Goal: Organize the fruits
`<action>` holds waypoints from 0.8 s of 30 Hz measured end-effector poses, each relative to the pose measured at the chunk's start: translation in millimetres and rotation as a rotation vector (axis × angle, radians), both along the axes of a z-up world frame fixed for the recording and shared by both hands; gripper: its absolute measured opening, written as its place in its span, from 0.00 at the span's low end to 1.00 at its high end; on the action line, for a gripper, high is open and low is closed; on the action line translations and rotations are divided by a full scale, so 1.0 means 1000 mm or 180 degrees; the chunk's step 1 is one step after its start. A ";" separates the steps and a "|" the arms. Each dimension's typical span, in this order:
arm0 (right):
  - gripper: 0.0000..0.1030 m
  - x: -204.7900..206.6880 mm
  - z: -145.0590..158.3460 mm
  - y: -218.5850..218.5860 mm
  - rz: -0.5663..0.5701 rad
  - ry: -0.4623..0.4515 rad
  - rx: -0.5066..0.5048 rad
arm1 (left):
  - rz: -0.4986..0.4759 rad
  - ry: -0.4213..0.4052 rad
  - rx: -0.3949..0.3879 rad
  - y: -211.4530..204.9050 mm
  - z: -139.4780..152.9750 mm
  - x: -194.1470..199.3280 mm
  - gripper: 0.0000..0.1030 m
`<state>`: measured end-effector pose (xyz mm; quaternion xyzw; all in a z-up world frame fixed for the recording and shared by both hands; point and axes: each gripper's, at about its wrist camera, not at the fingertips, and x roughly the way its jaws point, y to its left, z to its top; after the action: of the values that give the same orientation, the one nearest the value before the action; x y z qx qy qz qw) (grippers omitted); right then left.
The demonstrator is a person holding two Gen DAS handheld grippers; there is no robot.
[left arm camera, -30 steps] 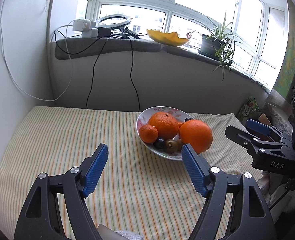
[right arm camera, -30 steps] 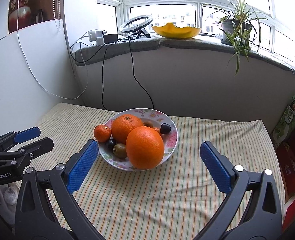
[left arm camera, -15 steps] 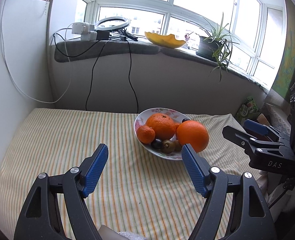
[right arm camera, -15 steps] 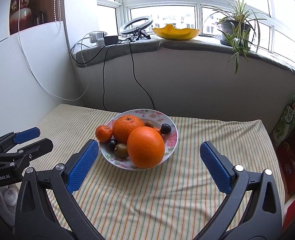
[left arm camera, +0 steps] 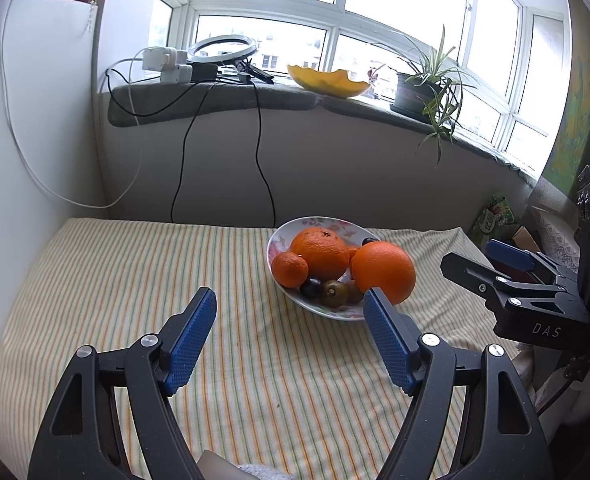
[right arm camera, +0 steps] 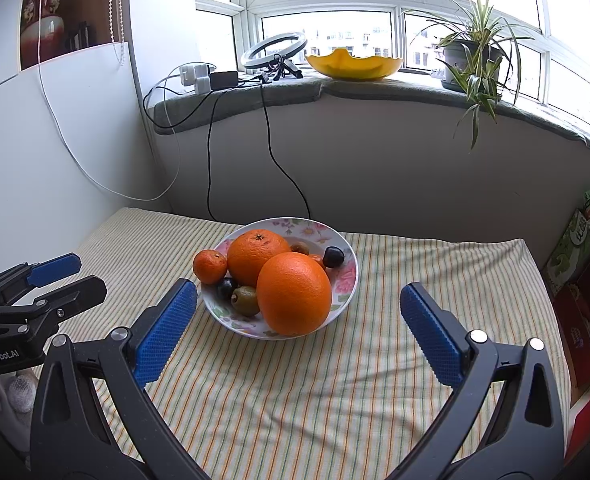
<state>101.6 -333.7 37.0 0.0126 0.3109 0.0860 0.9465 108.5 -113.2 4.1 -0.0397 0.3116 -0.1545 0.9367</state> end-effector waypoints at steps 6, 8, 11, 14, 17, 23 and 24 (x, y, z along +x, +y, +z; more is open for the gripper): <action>1.00 -0.001 0.000 0.001 0.0000 0.0006 0.0002 | -0.0002 0.0002 0.0002 -0.001 0.000 0.000 0.74; 1.00 -0.001 0.000 0.001 -0.0004 0.0004 0.0001 | -0.0003 -0.0002 0.0006 -0.001 0.000 -0.001 0.74; 1.00 0.000 0.000 0.000 -0.0003 0.0012 0.0011 | -0.0006 -0.0003 0.0010 -0.002 0.001 -0.001 0.74; 1.00 0.000 0.000 0.000 -0.0004 0.0014 0.0012 | -0.0002 -0.0001 0.0009 -0.002 0.001 0.000 0.74; 1.00 0.000 0.000 0.000 -0.0006 0.0013 0.0011 | -0.0003 -0.0002 0.0011 -0.002 0.001 0.000 0.74; 1.00 0.000 -0.002 0.000 -0.0005 0.0028 0.0016 | -0.0004 0.0001 0.0009 -0.003 0.000 -0.001 0.74; 1.00 0.001 -0.002 0.000 -0.0004 0.0031 0.0015 | -0.0004 -0.0001 0.0016 -0.003 0.000 -0.001 0.74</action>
<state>102.4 -333.8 35.0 0.0154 0.3154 0.0861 0.9449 107.8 -116.4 4.1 -0.0371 0.3119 -0.1542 0.9368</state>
